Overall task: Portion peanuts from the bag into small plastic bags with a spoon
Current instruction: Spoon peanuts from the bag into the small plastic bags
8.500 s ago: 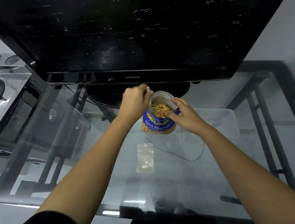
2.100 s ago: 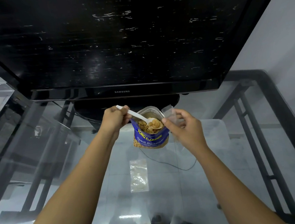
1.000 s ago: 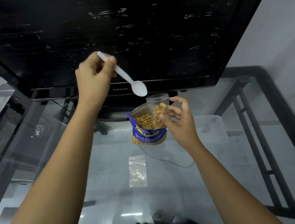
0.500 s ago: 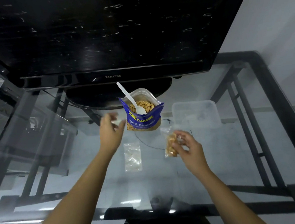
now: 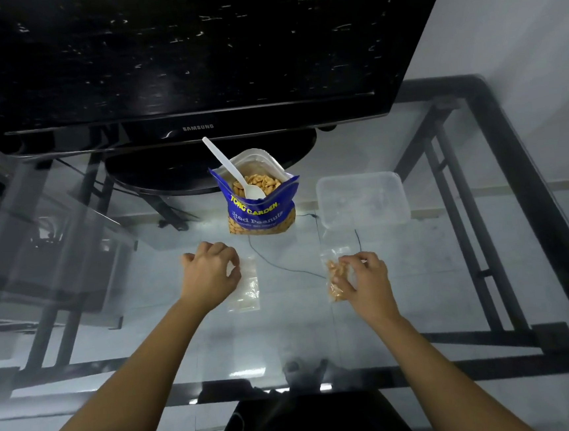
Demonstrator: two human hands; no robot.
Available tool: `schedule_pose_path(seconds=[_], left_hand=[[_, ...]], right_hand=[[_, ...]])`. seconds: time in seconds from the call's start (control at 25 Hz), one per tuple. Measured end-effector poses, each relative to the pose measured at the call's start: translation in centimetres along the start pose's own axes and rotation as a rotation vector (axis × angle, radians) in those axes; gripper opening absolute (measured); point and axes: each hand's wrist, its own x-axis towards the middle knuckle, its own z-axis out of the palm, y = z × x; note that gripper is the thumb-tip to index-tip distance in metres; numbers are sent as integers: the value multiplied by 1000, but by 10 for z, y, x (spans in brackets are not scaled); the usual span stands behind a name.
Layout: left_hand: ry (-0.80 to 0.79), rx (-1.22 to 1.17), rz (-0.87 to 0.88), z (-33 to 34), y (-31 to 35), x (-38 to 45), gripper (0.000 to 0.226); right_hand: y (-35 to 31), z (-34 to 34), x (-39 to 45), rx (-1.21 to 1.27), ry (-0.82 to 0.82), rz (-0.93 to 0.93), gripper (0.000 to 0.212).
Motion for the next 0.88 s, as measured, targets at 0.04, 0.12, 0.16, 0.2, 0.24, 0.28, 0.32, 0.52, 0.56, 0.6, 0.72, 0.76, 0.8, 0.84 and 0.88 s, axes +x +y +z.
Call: schedule_pose_path(seconds=[0.04,0.12,0.16,0.2,0.24,0.28,0.32,0.52,0.56,0.6,0.72,0.76,0.8,0.84,0.88], left_hand=[[-12,-4,10,-11,2,0,12],[-28,-77,30,-39,5,-3,7],[-32,-231,16,-53,8,-4,2],[-58,-460,-35,-67,12,-4,6],[-99,-719,-102,-79,17,-3,12],[-127,-954,-161,-89,22,-2,16],[-146,-1118,-201,-96,26,-1,16],[-216,-1323,-269,-105,35,4,25],[-244,-1307,-252,-108,34,5,26],[-273,-1290,-228,-111,32,5,25],[-298,-1253,-165,-119,30,7,14],[-279,-1227,-145,-120,30,9,15],[-255,-1186,-131,-122,29,11,20],[-231,-1131,-119,-123,29,12,24],[-211,-1069,-108,-123,30,13,27]], right_hand=[[0,-2,-1,-28,5,-4,38],[-8,-6,-3,-37,42,-64,36],[-18,-10,-5,11,56,-101,35],[-33,-15,-8,133,35,-115,34],[-52,-21,-13,321,-42,-103,39],[-73,-26,-16,545,-144,-87,49],[-89,-27,-17,729,-221,-65,59],[-123,-36,-13,1007,-138,2,40],[-122,-39,-11,1002,-127,-1,43],[-121,-42,-9,990,-136,-12,47],[-119,-51,-4,944,-208,-61,58],[-118,-54,-2,935,-225,-74,61],[-118,-56,-1,931,-235,-86,63],[-118,-58,1,921,-241,-100,65],[-117,-60,1,910,-256,-111,66]])
